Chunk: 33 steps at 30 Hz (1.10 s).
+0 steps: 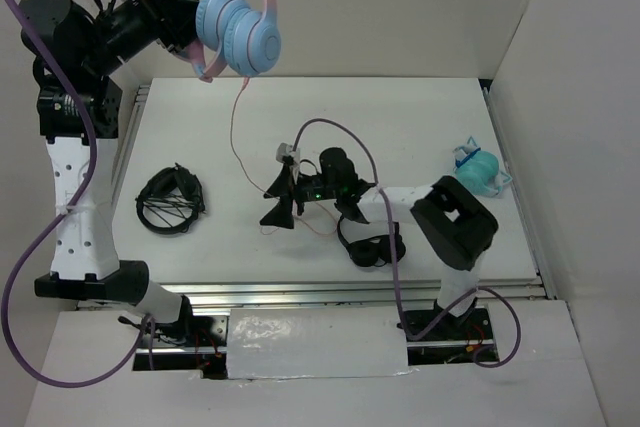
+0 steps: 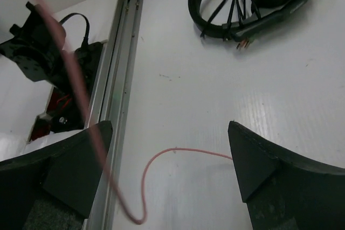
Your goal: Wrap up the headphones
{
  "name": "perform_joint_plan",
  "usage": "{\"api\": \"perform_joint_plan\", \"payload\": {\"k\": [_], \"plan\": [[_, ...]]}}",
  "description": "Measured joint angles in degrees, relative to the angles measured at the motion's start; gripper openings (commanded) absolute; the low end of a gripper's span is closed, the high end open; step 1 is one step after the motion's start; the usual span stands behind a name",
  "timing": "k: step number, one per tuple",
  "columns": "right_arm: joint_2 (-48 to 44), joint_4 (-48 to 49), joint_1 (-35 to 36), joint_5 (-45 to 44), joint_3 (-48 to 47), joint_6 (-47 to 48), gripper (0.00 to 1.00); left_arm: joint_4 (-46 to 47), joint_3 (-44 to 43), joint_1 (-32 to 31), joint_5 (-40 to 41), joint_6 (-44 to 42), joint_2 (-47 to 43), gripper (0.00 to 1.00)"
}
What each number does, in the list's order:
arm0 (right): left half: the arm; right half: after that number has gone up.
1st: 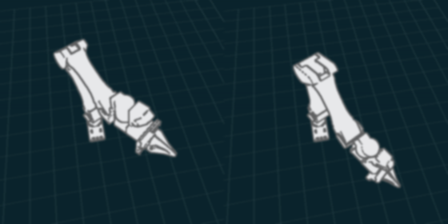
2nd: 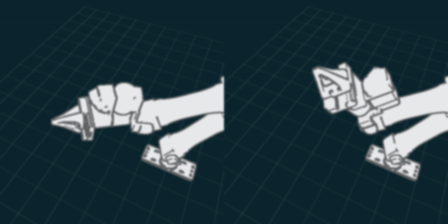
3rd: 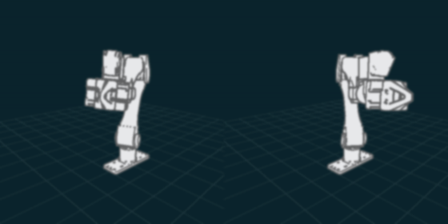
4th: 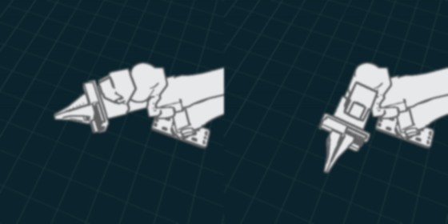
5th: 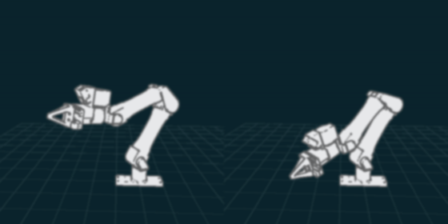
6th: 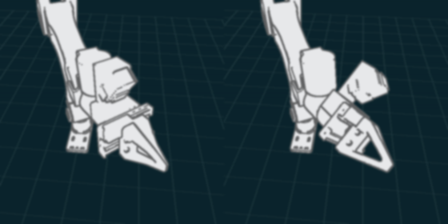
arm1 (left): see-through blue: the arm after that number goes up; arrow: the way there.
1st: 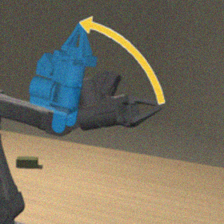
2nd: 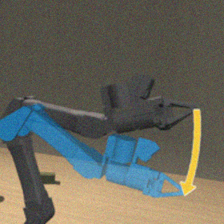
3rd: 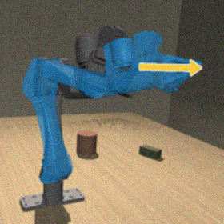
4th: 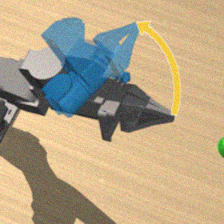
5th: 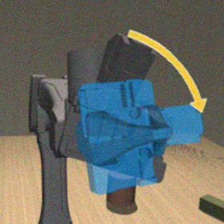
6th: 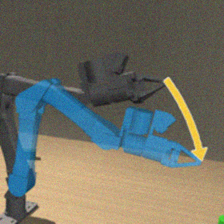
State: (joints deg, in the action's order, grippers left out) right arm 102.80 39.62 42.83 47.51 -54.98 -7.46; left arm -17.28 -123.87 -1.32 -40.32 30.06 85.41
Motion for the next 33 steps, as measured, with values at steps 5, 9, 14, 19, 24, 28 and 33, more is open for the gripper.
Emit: {"api": "perform_joint_plan", "payload": {"k": [5,9,14,19,24,28,33], "plan": [[8.31,5.44,-1.33,-0.13,-3.37,-8.90,0.28,4.68,1.62,3.23,-7.63,3.26,-0.37,0.00],[7.50,6.56,-7.37,-1.22,-3.30,-13.46,0.00,9.29,9.68,3.93,-13.25,3.32,-3.17,0.00],[2.12,-7.65,-16.98,-6.43,-6.97,-11.02,0.00,9.86,24.48,0.11,-16.04,-2.84,-8.90,0.00],[-1.46,-27.91,-22.60,-15.23,-21.51,-2.25,0.00,8.22,43.56,-9.70,-13.84,-15.04,-15.87,0.00],[-2.54,-42.97,-23.26,-21.31,-35.91,4.66,0.00,6.38,58.10,-18.16,-7.34,-24.35,-18.21,0.00],[-4.46,-51.08,-23.19,-24.35,-41.44,8.39,0.00,3.78,63.69,-24.68,4.17,-28.59,-17.33,0.00],[-8.63,-57.13,-21.05,-28.44,-41.88,11.02,0.00,3.21,63.65,-27.82,14.84,-28.61,-13.92,0.00]]}}
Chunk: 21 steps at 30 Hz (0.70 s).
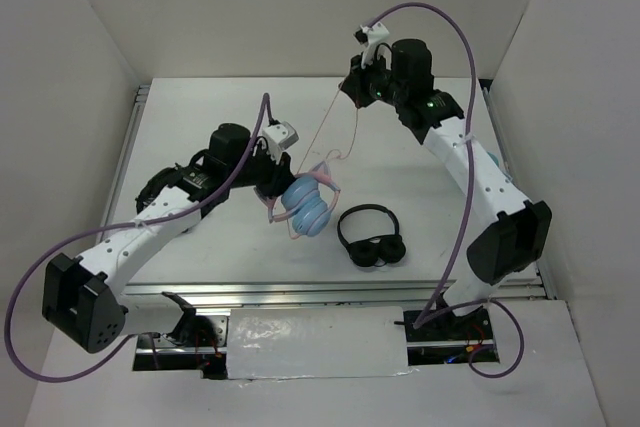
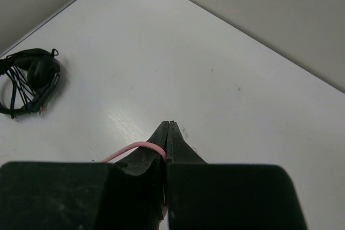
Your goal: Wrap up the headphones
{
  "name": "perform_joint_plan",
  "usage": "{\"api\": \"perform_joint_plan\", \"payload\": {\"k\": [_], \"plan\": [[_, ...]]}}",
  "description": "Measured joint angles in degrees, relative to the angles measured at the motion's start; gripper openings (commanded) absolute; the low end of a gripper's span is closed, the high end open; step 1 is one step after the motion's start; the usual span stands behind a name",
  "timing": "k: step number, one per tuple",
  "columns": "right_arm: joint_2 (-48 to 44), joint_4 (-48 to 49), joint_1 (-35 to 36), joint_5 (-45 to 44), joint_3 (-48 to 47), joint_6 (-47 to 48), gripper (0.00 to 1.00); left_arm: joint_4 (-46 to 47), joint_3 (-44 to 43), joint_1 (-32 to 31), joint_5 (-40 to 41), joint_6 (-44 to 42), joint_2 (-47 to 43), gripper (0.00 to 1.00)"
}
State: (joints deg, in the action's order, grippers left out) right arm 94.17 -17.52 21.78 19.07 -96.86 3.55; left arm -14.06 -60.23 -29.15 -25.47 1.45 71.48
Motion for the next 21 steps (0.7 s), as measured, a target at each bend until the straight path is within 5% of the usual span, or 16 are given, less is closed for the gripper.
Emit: {"api": "perform_joint_plan", "payload": {"k": [12,21], "plan": [[-20.57,-2.69,8.59,-11.21,18.45,0.02,0.00,-2.69,-4.79,5.42,13.68,7.65,5.35,0.00],[-29.40,2.93,18.21,-4.76,38.86,-7.78,0.00,-4.81,-16.59,8.83,22.05,14.99,11.61,0.00]]}}
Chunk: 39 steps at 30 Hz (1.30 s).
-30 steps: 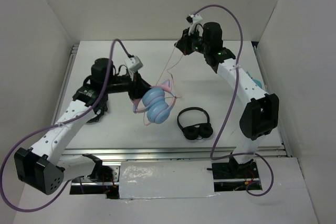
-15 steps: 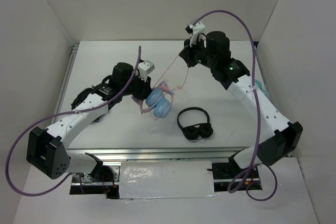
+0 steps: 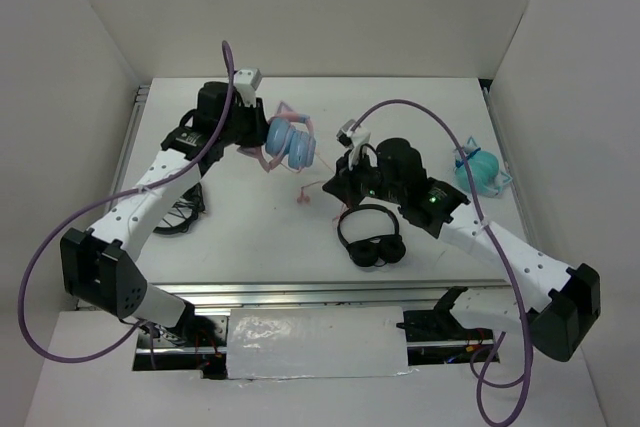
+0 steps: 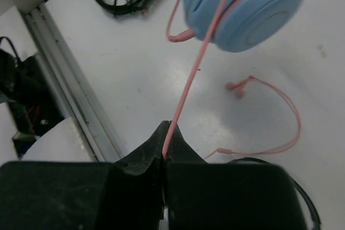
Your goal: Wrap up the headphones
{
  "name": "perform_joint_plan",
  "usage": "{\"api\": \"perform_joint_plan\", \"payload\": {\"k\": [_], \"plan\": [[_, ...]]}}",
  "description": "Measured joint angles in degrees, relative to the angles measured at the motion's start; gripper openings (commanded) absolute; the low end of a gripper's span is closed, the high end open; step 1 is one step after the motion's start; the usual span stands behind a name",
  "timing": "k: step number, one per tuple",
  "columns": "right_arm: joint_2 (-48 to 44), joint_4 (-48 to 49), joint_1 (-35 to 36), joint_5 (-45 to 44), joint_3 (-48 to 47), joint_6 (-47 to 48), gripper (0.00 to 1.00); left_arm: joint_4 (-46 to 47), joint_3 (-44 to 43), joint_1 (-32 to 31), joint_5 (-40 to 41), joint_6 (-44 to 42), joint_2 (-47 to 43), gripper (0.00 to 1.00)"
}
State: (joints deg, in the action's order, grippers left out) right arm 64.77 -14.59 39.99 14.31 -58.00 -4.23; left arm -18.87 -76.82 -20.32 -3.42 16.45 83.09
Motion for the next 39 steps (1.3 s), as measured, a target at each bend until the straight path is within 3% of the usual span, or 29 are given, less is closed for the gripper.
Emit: {"api": "perform_joint_plan", "payload": {"k": [3,6,7,9,12,15,18,26,31,36,37,39], "plan": [[-0.09,4.33,2.10,3.26,3.10,-2.10,0.01,-0.50,-2.54,-0.35,0.57,1.40,0.68,0.00],[-0.13,9.38,2.89,7.41,5.33,-3.45,0.10,-1.86,-5.14,-0.50,2.19,2.29,1.03,0.00],[-0.11,11.39,3.26,9.18,6.23,-3.56,0.17,-1.92,-5.88,-0.37,2.80,2.67,1.05,0.00],[0.15,15.32,4.15,11.91,8.15,-3.63,0.19,-1.90,-7.15,-0.04,3.41,3.30,1.05,0.00],[2.12,22.05,4.83,13.68,11.26,-3.15,0.40,-2.32,-9.51,0.48,2.16,3.41,1.03,0.00],[6.29,28.26,4.87,12.79,13.38,-2.03,0.45,-4.15,-13.40,0.50,-1.84,3.39,1.03,0.00],[11.82,34.27,4.87,10.93,13.66,-1.25,0.69,-6.54,-18.62,0.07,-4.68,3.32,1.03,0.00],[24.87,55.15,4.87,6.27,14.49,0.90,0.90,-11.93,-28.59,-1.64,-6.69,2.97,-2.03,0.00],[33.44,62.25,4.85,1.99,12.09,1.11,0.92,-16.24,-36.81,-1.79,-8.74,2.29,-2.23,0.00],[34.58,64.85,4.44,1.53,11.93,0.90,0.88,-18.58,-43.12,-1.97,-8.87,1.40,-2.40,0.00],[34.58,65.26,4.44,1.79,11.91,0.90,0.84,-18.73,-43.76,-1.97,-8.90,1.33,-2.47,0.00],[34.58,65.02,4.44,2.75,11.67,1.55,0.38,-19.28,-45.00,-1.97,-8.90,1.18,-2.49,0.00]]}}
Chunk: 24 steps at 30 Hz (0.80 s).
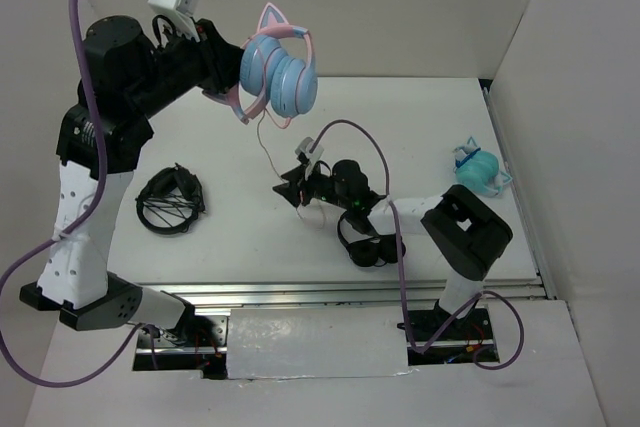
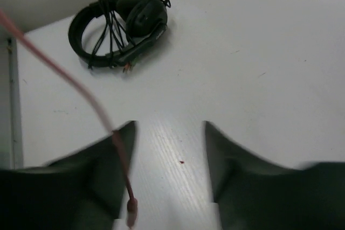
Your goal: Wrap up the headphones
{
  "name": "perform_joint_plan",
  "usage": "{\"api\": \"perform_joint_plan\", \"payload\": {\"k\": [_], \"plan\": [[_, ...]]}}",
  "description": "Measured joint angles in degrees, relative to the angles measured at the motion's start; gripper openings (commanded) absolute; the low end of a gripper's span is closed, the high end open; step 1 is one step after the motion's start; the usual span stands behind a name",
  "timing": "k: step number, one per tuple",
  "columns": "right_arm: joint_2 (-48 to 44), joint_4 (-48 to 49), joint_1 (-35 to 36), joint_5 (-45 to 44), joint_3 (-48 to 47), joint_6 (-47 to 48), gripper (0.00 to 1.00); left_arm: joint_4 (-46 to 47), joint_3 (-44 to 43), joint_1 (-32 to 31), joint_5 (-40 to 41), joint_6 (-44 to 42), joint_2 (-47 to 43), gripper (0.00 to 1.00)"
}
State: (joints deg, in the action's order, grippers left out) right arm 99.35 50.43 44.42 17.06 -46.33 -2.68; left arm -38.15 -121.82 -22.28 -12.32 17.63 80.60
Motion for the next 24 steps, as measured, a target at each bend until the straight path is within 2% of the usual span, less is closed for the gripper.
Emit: {"api": "perform_joint_plan", "payload": {"k": [2,7,15,20,24], "plan": [[0.02,-2.69,-0.02,1.42,-1.25,-0.11,0.00,-1.81,-2.23,0.00,0.22,-0.74,0.35,0.00],[-3.04,-7.15,-0.44,5.01,-0.96,0.68,0.00,-2.45,-5.11,-0.04,3.76,-1.88,0.28,0.00],[-27.98,-10.12,1.46,7.89,14.75,1.07,0.00,-1.53,-3.78,2.78,17.70,-2.71,3.52,0.00],[-36.98,-15.96,4.15,9.38,20.57,2.54,0.00,-0.63,-3.72,5.31,25.68,-2.67,9.46,0.00],[-43.65,-19.67,4.39,6.80,24.37,3.04,0.00,-1.05,-3.15,7.04,29.27,-2.67,11.98,0.00]]}}
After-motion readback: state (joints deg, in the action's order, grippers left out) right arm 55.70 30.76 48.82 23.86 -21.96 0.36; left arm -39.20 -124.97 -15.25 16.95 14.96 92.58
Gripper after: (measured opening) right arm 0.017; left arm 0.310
